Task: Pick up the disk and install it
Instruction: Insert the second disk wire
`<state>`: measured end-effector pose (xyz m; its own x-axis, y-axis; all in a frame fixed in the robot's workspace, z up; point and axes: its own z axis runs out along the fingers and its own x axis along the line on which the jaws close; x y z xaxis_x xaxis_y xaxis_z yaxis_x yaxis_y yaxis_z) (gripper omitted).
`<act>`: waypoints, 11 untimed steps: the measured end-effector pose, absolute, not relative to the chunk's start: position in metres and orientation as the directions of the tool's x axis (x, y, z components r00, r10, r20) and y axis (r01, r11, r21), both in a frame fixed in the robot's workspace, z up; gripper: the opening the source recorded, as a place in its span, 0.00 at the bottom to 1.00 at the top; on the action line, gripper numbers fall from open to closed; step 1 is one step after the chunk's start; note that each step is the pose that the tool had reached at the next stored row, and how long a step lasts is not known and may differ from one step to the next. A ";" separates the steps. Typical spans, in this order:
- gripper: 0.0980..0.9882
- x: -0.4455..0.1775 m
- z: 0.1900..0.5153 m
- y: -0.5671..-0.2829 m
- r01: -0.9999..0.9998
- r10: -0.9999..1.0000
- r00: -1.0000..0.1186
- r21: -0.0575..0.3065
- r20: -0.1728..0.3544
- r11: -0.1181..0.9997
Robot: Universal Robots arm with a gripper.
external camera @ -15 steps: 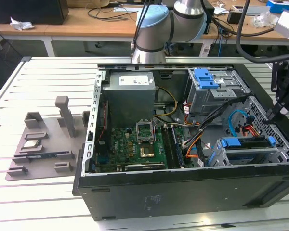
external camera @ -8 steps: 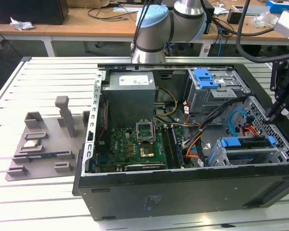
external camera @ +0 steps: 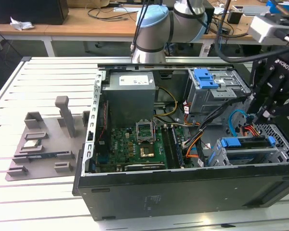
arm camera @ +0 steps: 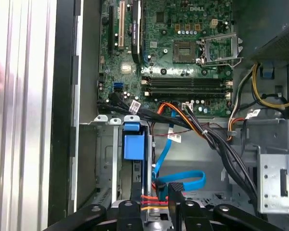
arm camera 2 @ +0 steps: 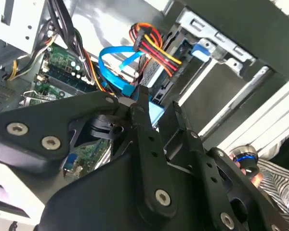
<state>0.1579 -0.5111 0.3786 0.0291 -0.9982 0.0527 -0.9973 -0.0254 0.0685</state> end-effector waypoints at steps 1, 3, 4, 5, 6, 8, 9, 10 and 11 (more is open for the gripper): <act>0.30 0.157 0.377 -0.511 -0.997 -0.998 0.033 0.069 0.053 -0.029; 0.30 0.154 0.374 -0.511 -0.997 -0.998 0.037 0.069 0.053 -0.033; 0.30 0.154 0.374 -0.511 -0.997 -0.998 0.037 0.069 0.053 -0.034; 0.30 0.154 0.374 -0.511 -0.997 -0.998 0.037 0.069 0.053 -0.034; 0.30 0.154 0.374 -0.511 -0.997 -0.998 0.037 0.069 0.053 -0.033; 0.21 0.153 0.374 -0.511 -0.997 -0.998 0.037 0.068 0.053 -0.033; 0.13 0.153 0.374 -0.511 -0.997 -0.998 0.037 0.069 0.053 -0.033; 0.07 0.153 0.374 -0.511 -0.997 -0.998 0.037 0.069 0.053 -0.033; 0.07 0.153 0.374 -0.511 -0.997 -0.998 0.037 0.069 0.053 -0.033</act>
